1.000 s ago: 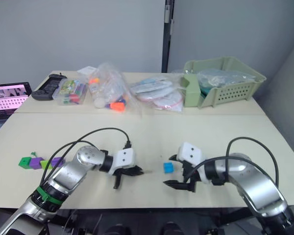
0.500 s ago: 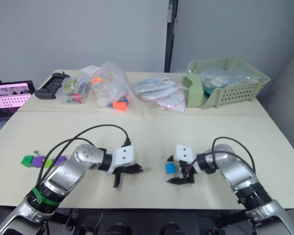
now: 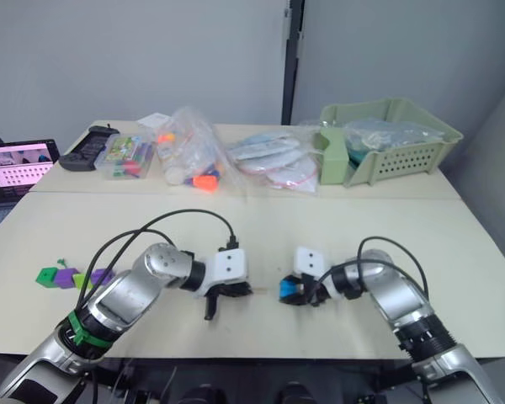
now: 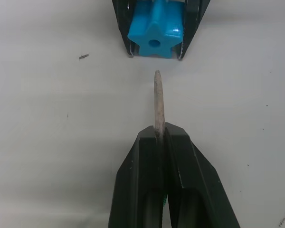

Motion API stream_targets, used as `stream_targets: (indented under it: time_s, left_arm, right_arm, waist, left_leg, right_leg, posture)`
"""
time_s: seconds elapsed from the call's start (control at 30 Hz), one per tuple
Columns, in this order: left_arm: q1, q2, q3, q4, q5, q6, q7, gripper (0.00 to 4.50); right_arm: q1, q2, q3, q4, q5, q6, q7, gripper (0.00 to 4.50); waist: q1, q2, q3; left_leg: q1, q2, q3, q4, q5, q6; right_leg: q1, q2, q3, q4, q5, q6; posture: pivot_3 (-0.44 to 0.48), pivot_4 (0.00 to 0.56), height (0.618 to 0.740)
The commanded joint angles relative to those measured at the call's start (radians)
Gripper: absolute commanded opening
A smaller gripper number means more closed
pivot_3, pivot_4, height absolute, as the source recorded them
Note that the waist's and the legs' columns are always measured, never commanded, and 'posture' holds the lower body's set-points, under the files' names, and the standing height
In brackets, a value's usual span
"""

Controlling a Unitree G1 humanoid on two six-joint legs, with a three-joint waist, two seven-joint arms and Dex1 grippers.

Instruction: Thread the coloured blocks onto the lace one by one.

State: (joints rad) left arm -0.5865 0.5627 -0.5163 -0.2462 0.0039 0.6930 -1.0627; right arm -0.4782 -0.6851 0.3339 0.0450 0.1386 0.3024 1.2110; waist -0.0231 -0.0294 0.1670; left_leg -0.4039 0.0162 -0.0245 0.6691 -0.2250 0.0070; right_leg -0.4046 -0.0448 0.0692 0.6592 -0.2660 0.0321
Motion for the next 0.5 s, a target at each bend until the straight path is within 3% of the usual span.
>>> stream_targets:
  time_s: [0.03,0.5]
  left_arm:
    - [-0.028,-0.001,-0.006,-0.037,0.007,0.017,0.009,0.0]
    - [-0.037,0.004,-0.014,-0.057,0.012,0.013,0.026,0.0]
  right_arm:
    - [-0.007,0.014,0.001,-0.037,-0.021,0.033,-0.032,1.37]
    - [0.006,0.029,0.03,-0.089,-0.041,0.084,-0.03,1.37]
  waist:
    - [0.0,0.0,0.0]
    - [0.001,0.0,0.0]
  left_leg:
    - [0.0,0.0,0.0,0.0,0.0,0.0]
    - [0.0,0.0,0.0,0.0,0.0,0.0]
  right_leg:
    - [0.0,0.0,0.0,0.0,0.0,0.0]
    - [0.0,0.0,0.0,0.0,0.0,0.0]
  posture:
    - [0.0,0.15,0.74]
    - [0.0,0.15,0.74]
